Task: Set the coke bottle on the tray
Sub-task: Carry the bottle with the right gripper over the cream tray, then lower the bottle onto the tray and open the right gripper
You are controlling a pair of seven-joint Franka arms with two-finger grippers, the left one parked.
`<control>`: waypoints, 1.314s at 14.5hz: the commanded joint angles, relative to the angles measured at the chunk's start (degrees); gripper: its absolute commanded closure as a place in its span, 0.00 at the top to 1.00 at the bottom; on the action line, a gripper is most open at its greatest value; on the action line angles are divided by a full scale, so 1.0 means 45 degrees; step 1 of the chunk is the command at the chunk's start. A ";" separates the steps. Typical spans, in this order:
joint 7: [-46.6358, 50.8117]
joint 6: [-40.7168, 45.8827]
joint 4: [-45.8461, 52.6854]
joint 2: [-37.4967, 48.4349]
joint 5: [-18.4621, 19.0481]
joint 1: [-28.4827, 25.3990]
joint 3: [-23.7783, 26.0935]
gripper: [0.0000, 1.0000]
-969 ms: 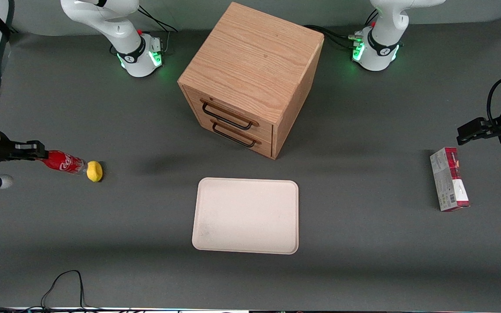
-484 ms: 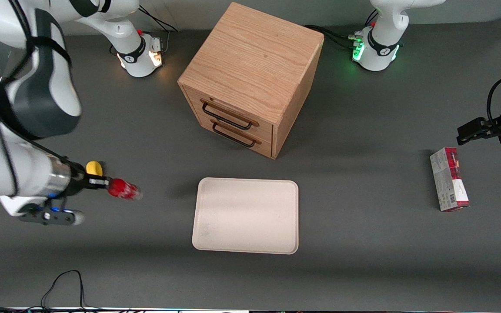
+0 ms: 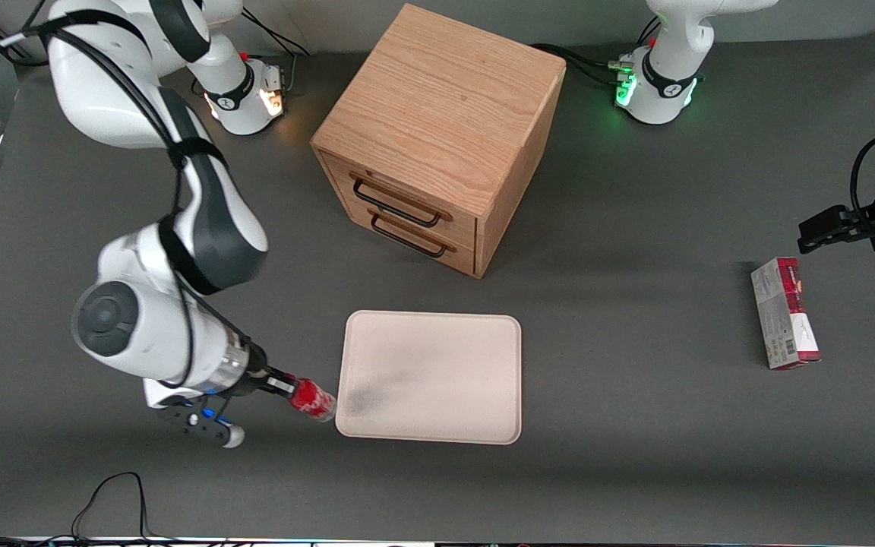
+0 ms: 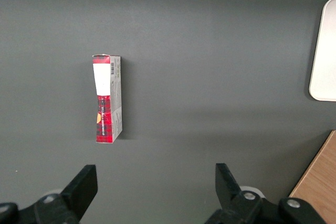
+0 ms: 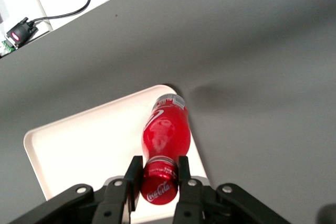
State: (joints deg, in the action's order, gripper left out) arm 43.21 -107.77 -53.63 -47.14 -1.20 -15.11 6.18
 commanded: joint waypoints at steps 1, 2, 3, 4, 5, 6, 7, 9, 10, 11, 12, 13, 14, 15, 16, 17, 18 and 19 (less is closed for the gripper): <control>0.0884 -0.0541 0.0824 -0.0792 0.0461 -0.0411 -0.0065 0.00; 0.0982 -0.0640 0.0824 -0.0930 0.0520 -0.0528 -0.0085 0.00; 0.1003 -0.0660 0.0824 -0.1028 0.0714 -0.0684 -0.0085 0.00; 0.1157 -0.0718 0.0824 -0.1145 0.0909 -0.0802 -0.0085 0.00; 0.1430 -0.0796 0.0824 -0.1243 0.1066 -0.0919 -0.0066 0.00; 0.1587 -0.0836 0.0824 -0.1321 0.1222 -0.1017 -0.0066 0.00; 0.1589 -0.0836 0.0805 -0.1322 0.1243 -0.1018 -0.0046 0.00; 0.1589 -0.0836 0.0805 -0.1341 0.1243 -0.1018 -0.0046 0.00; 0.1608 -0.0856 0.0805 -0.1341 0.1243 -0.1018 -0.0027 0.00; 0.1608 -0.0914 0.0786 -0.1341 0.1243 -0.1018 -0.0026 0.00; 0.1608 -0.0914 0.0785 -0.1361 0.1243 -0.1018 -0.0026 0.00; 0.1608 -0.0934 0.0785 -0.1400 0.1243 -0.1018 -0.0026 0.00; 0.1608 -0.0934 0.0785 -0.1400 0.1243 -0.1018 -0.0026 0.06; 0.1608 -0.0934 0.0785 -0.1400 0.1243 -0.1018 -0.0026 0.36; 0.1589 -0.0973 0.0747 -0.1400 0.1243 -0.1018 -0.0026 0.99; 0.1608 -0.1089 0.0708 -0.1400 0.1263 -0.1056 -0.0026 1.00; 0.1608 -0.1090 0.0707 -0.1400 0.1263 -0.1057 -0.0026 1.00; 0.1628 -0.1090 0.0707 -0.1400 0.1243 -0.1057 -0.0026 1.00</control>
State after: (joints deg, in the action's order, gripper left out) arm 48.85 -112.62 -52.69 -52.48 3.35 -19.34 6.15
